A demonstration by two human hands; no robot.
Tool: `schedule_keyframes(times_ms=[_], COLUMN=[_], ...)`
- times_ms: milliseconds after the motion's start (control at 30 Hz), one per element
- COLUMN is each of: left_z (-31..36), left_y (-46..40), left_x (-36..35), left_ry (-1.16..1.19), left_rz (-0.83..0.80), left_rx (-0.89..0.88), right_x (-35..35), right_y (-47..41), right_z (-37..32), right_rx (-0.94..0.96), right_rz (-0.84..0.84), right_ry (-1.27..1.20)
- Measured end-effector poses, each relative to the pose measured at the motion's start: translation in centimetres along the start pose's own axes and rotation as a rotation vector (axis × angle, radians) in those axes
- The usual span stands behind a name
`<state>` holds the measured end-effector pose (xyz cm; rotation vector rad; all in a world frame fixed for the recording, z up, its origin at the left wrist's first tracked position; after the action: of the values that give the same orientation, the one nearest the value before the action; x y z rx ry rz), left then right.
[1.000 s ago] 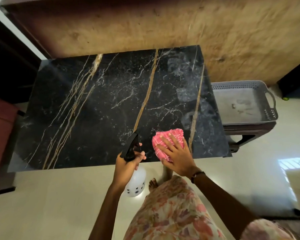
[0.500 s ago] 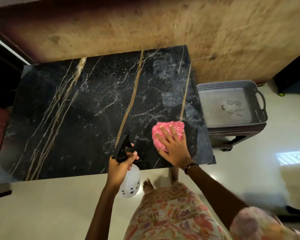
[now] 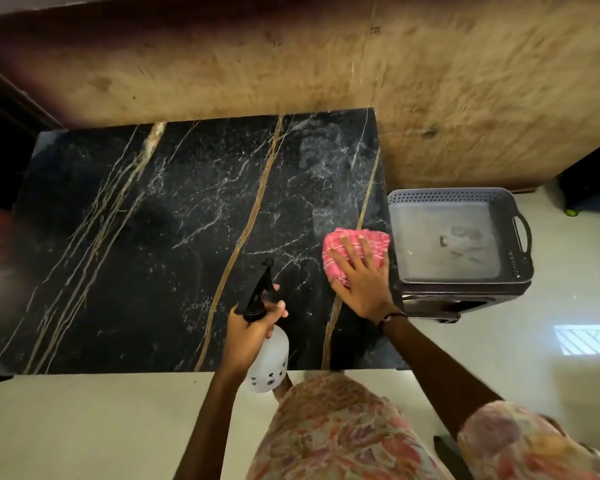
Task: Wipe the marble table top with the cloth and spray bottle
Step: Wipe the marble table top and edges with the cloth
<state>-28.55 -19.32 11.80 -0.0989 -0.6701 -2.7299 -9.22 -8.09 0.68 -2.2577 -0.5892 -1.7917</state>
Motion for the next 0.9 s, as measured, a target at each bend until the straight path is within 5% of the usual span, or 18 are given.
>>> schedule_keyframes(times_ms=[200, 467, 767, 900], left_z=[0.3, 1.5, 3.3, 4.3], left_y=[-2.0, -5.1, -8.3, -10.1], left_x=[-1.8, -2.5, -3.8, -4.2], left_ry=[-0.029, -0.051, 0.0, 0.026], left_rz=[-0.023, 0.013, 0.03, 0.004], left_rx=[0.044, 0.014, 0.035, -0.006], right_x=[-0.9, 1.7, 0.0, 1.8], right_y=[4.4, -3.9, -3.9, -3.4], right_z=[-0.9, 4.5, -0.7, 6.1], right_rx=[0.366, 0.075, 0.396, 0.225], right_rz=[-0.004, -0.015, -0.053, -0.026], right_ry=[0.05, -0.018, 0.06, 0.039])
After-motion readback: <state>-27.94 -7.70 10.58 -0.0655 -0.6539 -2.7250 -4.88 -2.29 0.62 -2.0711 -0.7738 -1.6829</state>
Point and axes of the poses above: each hand's wrist, its own y-axis away from the middle knuckle, its own x-axis out of the back of the hand, z = x × y, the point moved 7 cm from there along -y, towards the middle knuckle, and after that the axes turned 2 degrees about z, right-handed, at the moved point
